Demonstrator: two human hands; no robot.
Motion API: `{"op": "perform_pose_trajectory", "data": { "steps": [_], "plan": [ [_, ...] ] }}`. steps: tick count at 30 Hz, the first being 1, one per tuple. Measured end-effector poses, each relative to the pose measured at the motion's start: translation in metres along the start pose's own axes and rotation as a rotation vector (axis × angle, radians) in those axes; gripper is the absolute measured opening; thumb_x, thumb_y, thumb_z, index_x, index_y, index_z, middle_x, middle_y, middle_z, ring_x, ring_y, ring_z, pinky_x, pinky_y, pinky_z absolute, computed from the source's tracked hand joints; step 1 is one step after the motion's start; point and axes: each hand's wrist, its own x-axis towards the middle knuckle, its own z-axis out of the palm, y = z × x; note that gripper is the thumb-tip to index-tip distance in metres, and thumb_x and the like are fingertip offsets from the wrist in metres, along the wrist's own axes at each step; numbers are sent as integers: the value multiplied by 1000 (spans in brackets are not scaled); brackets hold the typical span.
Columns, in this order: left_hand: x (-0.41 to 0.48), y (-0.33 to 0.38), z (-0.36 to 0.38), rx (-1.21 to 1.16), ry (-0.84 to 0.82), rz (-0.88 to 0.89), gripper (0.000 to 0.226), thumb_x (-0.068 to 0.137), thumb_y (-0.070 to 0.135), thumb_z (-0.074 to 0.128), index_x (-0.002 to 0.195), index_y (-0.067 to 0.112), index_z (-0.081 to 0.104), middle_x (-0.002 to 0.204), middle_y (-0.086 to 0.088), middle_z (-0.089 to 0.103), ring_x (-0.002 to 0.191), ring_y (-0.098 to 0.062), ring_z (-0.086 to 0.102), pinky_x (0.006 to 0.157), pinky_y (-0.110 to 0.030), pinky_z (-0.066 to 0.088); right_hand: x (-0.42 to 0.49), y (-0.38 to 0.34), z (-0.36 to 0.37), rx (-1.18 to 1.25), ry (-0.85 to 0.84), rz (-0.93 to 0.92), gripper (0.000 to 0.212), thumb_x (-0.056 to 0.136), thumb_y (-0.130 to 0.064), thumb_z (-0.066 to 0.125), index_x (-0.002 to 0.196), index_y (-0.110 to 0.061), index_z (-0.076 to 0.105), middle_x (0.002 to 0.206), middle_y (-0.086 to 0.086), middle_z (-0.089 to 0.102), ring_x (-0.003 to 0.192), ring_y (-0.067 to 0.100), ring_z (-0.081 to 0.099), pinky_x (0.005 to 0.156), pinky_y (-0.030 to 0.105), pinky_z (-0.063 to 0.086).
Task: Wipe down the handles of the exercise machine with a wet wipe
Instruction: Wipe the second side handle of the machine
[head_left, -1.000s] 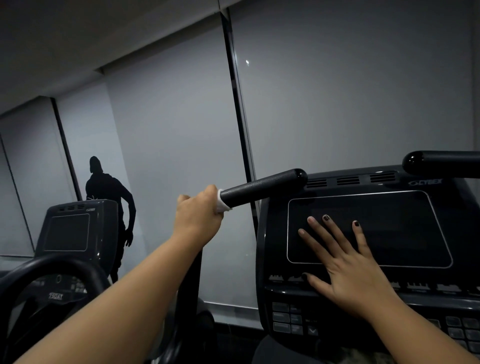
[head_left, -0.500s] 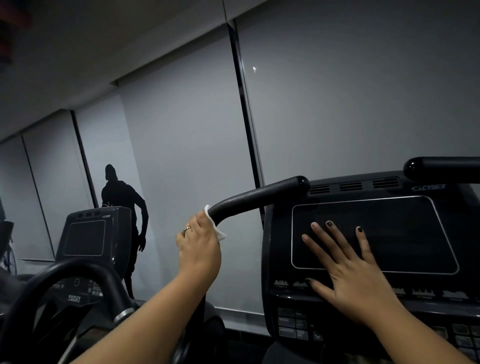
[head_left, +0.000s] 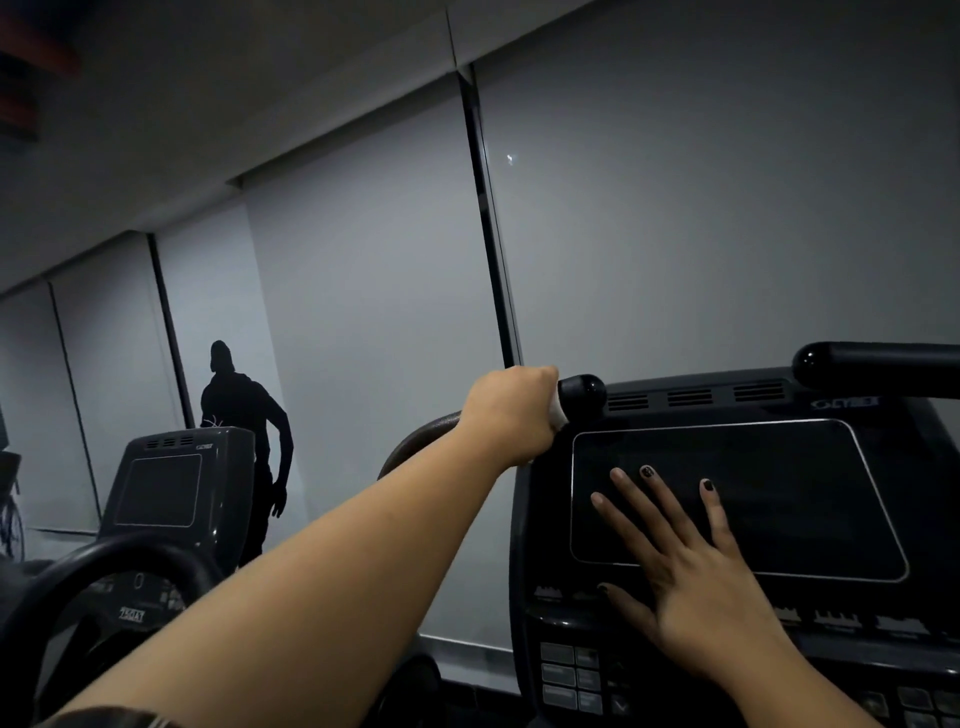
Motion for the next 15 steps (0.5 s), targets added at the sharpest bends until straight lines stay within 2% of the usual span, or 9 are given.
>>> {"op": "perform_pose_trajectory", "data": {
  "steps": [3, 7, 9, 12, 15],
  "plan": [
    [4, -4, -5, -67, -120, -23, 14, 71, 20, 64, 74, 24, 51, 67, 5, 58, 62, -19, 56, 49, -25, 37, 0, 0, 0, -9, -11, 5, 80, 83, -67, 41, 153, -29, 28, 163, 0, 16, 149, 22, 17, 114, 62, 16],
    [3, -14, -16, -460, -359, -215, 14, 66, 9, 65, 77, 17, 64, 64, -3, 68, 57, -20, 65, 56, -30, 53, -1, 0, -3, -16, -31, 14, 80, 83, -68, 42, 153, -30, 27, 163, -2, 14, 149, 22, 17, 115, 61, 16],
    [-2, -23, -16, -542, -386, -247, 14, 65, 5, 65, 77, 14, 67, 64, -8, 68, 58, -24, 66, 57, -30, 55, 0, 0, -2, -30, -31, 10, 81, 83, -69, 42, 153, -30, 26, 163, -2, 14, 149, 21, 17, 115, 61, 16],
    [-13, -45, -13, -526, -386, -271, 16, 68, 7, 69, 80, 17, 68, 69, -7, 72, 63, -24, 72, 60, -31, 59, 0, 0, -2, -32, -36, 21, 84, 81, -67, 42, 154, -31, 22, 164, -2, 12, 150, 21, 15, 115, 61, 16],
    [-25, -64, -10, -557, -364, -302, 18, 69, 11, 78, 81, 22, 68, 70, -3, 73, 62, -17, 73, 68, -32, 61, -1, 1, -3, -37, -44, 25, 84, 81, -66, 40, 154, -30, 21, 164, -2, 11, 150, 21, 13, 115, 62, 17]
  ]
}}
